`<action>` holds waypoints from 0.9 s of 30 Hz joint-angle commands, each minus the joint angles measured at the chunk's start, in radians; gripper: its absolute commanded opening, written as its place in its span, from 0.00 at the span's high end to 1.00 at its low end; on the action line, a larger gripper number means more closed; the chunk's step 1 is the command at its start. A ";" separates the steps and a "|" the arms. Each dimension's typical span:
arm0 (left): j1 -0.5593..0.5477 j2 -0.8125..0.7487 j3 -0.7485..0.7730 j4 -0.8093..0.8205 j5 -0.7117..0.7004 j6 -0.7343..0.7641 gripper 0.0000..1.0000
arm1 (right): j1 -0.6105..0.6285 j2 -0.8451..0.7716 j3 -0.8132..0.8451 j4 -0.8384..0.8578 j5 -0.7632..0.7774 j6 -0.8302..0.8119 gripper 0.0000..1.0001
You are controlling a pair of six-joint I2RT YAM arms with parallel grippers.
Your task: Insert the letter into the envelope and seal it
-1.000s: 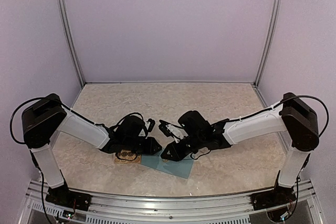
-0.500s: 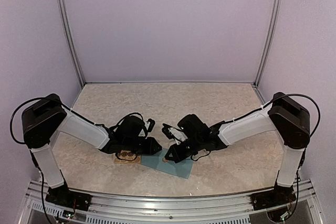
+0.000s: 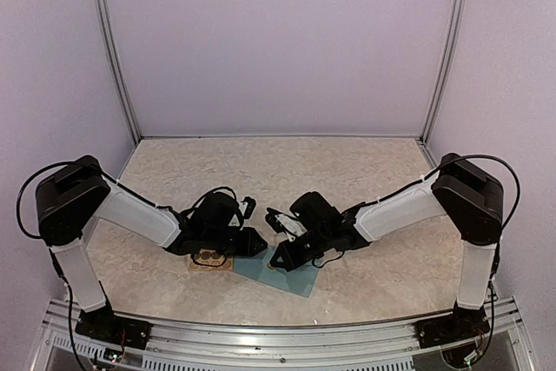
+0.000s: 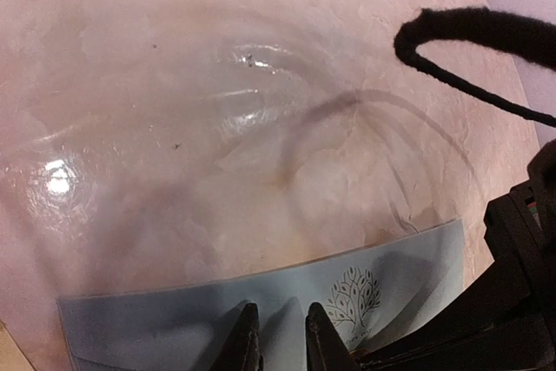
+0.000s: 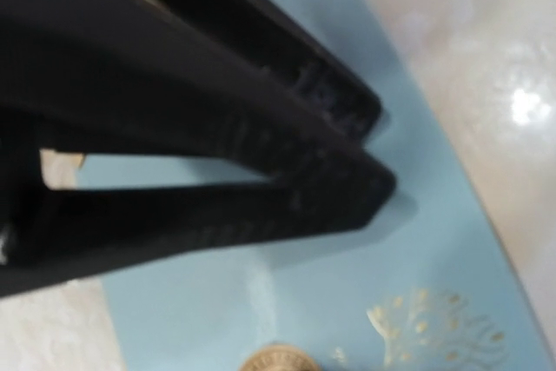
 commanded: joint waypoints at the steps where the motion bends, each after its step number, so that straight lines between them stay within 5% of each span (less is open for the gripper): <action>1: -0.008 0.003 -0.035 -0.070 -0.008 -0.016 0.83 | -0.008 0.058 0.009 -0.017 -0.043 -0.016 1.00; 27: -0.070 -0.144 -0.138 -0.084 -0.067 -0.084 0.83 | 0.007 0.087 0.032 -0.064 -0.028 -0.019 1.00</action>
